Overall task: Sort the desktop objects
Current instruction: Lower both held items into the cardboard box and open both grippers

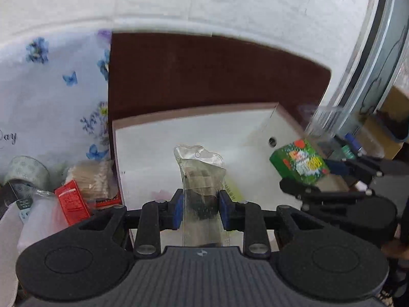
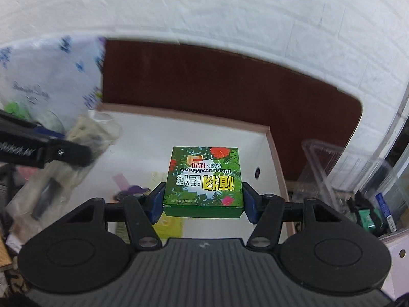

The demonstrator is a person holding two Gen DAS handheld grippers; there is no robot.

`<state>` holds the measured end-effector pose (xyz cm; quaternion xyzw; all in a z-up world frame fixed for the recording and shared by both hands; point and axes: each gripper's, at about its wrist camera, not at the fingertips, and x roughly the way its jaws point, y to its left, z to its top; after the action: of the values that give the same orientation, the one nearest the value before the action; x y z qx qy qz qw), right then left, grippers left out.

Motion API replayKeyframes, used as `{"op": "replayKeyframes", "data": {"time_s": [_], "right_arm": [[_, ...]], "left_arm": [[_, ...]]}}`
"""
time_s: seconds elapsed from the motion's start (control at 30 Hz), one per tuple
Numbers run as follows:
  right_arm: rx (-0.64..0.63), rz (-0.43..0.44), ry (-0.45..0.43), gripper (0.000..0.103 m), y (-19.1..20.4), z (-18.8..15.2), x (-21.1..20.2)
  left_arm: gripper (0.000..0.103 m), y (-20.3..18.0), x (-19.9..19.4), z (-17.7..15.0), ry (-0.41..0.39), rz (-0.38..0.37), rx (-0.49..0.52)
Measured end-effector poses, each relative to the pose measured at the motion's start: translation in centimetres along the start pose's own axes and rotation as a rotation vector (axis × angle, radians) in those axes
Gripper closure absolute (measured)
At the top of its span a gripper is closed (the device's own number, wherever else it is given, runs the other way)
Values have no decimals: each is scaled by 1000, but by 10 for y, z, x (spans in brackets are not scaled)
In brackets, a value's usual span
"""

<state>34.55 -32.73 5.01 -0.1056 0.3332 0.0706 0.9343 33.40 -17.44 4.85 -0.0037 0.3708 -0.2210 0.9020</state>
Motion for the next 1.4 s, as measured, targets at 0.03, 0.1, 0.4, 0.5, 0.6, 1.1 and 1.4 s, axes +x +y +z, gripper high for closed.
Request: {"op": "replayKeyframes", "data": {"time_s": [0.03,0.1,0.4,0.5,0.6,1.1,1.4], "right_arm": [[5,-4,29,44,-2,1,12],[10,-6,86,44,-3,2,32],[-81,-22,301,44,5,0,87],[-124,-43,314,43,10,2,90],[-128,-36,336,43,11,3,97],[-67,-32,157,9,7,8,36],[6,14,16,9,17,-21,-20]], "left_arm": [[74,0,7,-1,15,9,10],[74,-3,19,-2,36,25,31],[73,0,50,-6,90,65,76],[73,-3,55,-8,95,69,98],[71,-4,56,-10,92,66,109],[14,-18,3,-13,-107,-25,108],[11,-30,-45,-40,-169,-25,57]]}}
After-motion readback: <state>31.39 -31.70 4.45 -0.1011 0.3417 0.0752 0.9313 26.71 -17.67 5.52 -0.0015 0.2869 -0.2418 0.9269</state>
